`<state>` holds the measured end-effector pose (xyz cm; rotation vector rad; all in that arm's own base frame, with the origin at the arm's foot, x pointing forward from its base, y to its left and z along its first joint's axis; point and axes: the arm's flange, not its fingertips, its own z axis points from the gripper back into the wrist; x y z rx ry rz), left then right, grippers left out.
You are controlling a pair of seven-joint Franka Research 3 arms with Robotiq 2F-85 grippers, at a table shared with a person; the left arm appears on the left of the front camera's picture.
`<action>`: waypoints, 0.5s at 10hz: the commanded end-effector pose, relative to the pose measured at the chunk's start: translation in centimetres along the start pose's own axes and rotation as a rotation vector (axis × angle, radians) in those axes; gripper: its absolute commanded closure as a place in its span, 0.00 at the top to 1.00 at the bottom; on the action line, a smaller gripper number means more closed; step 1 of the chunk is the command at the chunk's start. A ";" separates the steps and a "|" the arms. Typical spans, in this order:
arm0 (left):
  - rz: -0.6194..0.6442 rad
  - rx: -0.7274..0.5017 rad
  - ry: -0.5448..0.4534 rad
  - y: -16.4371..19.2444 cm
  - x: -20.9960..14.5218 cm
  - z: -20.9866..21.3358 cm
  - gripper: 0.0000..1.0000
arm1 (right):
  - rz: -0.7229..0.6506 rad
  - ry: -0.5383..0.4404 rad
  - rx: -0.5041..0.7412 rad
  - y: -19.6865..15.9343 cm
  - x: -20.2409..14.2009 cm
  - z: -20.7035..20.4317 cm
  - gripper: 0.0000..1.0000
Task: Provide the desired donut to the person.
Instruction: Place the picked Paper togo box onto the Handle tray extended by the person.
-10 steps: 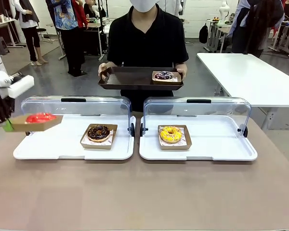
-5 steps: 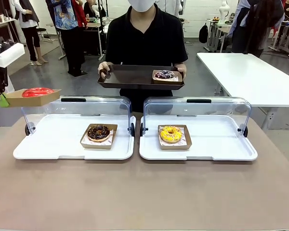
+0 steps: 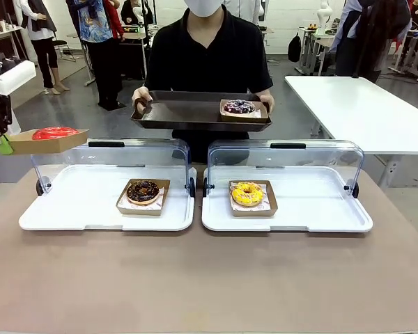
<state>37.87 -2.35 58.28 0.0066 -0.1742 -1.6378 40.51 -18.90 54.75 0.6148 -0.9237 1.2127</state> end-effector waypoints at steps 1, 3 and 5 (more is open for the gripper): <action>0.002 0.014 0.006 -0.1 0.0 0.1 0.00 | 0.002 0.004 0.002 0.1 0.0 0.1 1.00; 0.002 0.014 0.006 -0.1 0.0 0.1 0.00 | 0.002 0.004 0.002 0.1 0.0 0.1 1.00; 0.002 0.014 0.006 -0.1 0.0 0.1 0.00 | 0.002 0.004 0.002 0.1 0.0 0.1 1.00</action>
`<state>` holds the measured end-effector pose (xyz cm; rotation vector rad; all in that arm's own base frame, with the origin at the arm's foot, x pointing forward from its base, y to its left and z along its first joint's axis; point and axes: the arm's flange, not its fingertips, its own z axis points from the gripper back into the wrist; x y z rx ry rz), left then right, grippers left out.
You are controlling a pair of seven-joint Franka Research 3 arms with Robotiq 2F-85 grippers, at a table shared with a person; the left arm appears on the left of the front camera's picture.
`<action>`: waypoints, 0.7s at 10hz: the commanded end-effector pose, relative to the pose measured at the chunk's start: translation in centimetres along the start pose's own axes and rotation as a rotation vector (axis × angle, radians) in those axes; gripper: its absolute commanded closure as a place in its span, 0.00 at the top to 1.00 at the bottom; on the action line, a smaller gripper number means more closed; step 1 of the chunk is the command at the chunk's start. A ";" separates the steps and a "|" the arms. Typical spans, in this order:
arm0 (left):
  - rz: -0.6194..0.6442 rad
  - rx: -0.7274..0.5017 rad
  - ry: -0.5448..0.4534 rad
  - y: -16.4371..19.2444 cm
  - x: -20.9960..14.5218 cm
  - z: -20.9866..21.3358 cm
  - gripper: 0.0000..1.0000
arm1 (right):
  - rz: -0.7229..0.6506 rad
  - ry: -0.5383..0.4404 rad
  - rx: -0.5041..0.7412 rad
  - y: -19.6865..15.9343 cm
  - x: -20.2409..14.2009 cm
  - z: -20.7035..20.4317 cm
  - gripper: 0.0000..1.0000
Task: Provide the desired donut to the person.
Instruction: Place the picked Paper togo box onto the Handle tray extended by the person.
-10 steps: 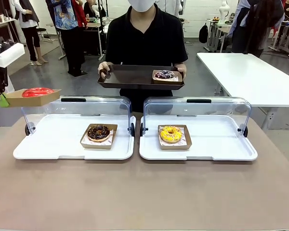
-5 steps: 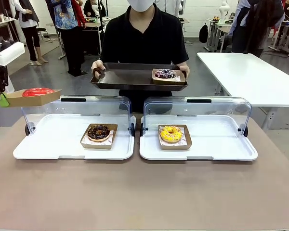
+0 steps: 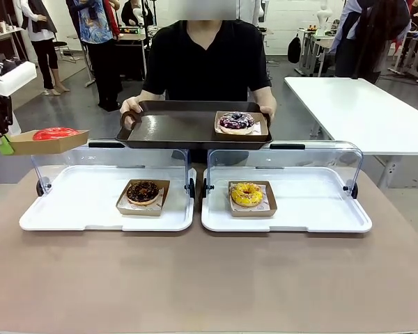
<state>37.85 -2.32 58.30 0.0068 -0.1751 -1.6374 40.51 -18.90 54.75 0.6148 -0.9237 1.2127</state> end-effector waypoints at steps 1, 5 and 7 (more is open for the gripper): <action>0.002 0.013 0.006 -0.1 0.1 0.1 0.00 | 0.002 0.004 0.002 0.1 0.0 0.1 1.00; -0.016 0.036 0.037 -0.2 0.4 0.6 0.02 | 0.002 0.004 0.002 0.1 0.0 0.1 1.00; -0.074 0.077 0.039 2.6 3.4 5.0 0.02 | 0.002 0.004 0.002 0.1 0.0 0.1 1.00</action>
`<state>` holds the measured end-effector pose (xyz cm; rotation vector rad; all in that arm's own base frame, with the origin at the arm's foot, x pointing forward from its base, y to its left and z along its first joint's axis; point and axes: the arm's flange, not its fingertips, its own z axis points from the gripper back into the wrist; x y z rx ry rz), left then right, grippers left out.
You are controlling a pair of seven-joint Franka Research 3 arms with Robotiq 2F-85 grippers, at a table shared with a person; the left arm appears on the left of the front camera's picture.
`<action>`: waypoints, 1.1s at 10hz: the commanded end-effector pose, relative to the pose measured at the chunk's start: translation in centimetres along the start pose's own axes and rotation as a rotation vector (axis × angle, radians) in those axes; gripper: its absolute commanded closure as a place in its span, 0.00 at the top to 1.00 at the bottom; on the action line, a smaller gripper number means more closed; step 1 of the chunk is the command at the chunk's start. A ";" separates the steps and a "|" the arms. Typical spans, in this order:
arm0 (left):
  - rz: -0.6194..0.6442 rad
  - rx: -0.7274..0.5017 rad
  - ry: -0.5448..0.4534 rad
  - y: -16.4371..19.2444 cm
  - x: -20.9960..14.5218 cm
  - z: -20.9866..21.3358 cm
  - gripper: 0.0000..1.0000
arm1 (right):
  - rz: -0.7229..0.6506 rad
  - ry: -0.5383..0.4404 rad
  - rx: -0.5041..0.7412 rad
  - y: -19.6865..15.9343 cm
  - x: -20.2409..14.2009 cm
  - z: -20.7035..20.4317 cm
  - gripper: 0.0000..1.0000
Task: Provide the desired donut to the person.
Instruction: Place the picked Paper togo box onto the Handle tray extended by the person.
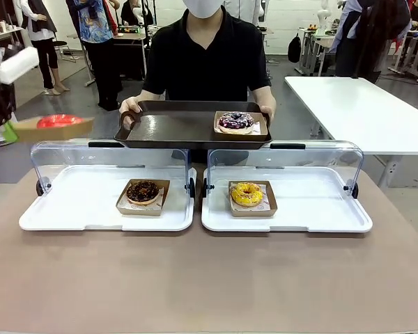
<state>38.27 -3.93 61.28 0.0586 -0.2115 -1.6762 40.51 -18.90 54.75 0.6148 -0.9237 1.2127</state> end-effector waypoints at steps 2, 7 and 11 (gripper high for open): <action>-0.055 0.113 0.033 1.6 5.2 4.1 0.02 | 0.002 0.004 0.002 0.1 0.0 0.1 1.00; -0.125 0.078 0.050 9.0 16.5 2.3 0.02 | 0.002 0.004 0.002 0.1 0.0 0.1 1.00; -0.051 0.026 0.068 14.4 20.3 -2.1 0.02 | 0.002 0.004 0.002 0.1 0.0 0.1 1.00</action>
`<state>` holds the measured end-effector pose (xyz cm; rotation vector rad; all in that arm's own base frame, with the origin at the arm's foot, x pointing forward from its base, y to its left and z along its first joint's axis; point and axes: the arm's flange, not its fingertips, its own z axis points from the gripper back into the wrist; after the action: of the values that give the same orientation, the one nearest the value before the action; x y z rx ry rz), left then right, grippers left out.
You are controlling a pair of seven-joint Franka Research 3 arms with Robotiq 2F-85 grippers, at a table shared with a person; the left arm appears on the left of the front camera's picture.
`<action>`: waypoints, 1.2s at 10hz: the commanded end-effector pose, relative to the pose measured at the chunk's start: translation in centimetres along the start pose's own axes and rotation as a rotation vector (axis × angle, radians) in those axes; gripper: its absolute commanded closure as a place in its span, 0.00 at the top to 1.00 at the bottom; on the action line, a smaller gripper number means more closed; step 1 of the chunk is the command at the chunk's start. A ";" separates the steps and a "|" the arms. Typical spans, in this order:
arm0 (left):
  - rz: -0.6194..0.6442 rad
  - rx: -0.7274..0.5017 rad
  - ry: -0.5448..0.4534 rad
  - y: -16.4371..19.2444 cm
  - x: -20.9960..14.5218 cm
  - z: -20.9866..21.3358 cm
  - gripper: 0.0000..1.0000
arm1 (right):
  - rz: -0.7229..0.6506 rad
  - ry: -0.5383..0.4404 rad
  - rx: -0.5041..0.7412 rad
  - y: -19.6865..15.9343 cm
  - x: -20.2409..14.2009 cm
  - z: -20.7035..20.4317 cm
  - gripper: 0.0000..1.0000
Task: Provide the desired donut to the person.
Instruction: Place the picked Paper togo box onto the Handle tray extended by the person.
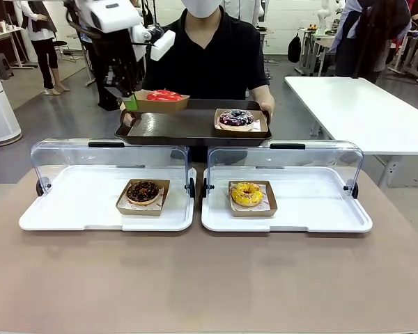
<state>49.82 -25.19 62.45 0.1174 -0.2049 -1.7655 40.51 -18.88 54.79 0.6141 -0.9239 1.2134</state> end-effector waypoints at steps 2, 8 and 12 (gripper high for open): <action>0.055 -0.056 0.049 3.2 0.9 -1.0 0.02 | 0.001 0.004 0.002 0.1 -0.1 0.0 1.00; 0.094 -0.192 0.037 6.0 -0.6 -5.0 0.02 | 0.001 0.004 0.002 0.1 -0.1 0.0 1.00; 0.056 -0.180 0.017 6.2 -0.9 -5.4 1.00 | 0.001 0.004 0.002 0.1 -0.1 0.0 1.00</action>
<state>56.72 -25.98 57.98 0.0120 -0.0331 -1.6984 40.51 -18.89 54.79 0.6140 -0.9239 1.2133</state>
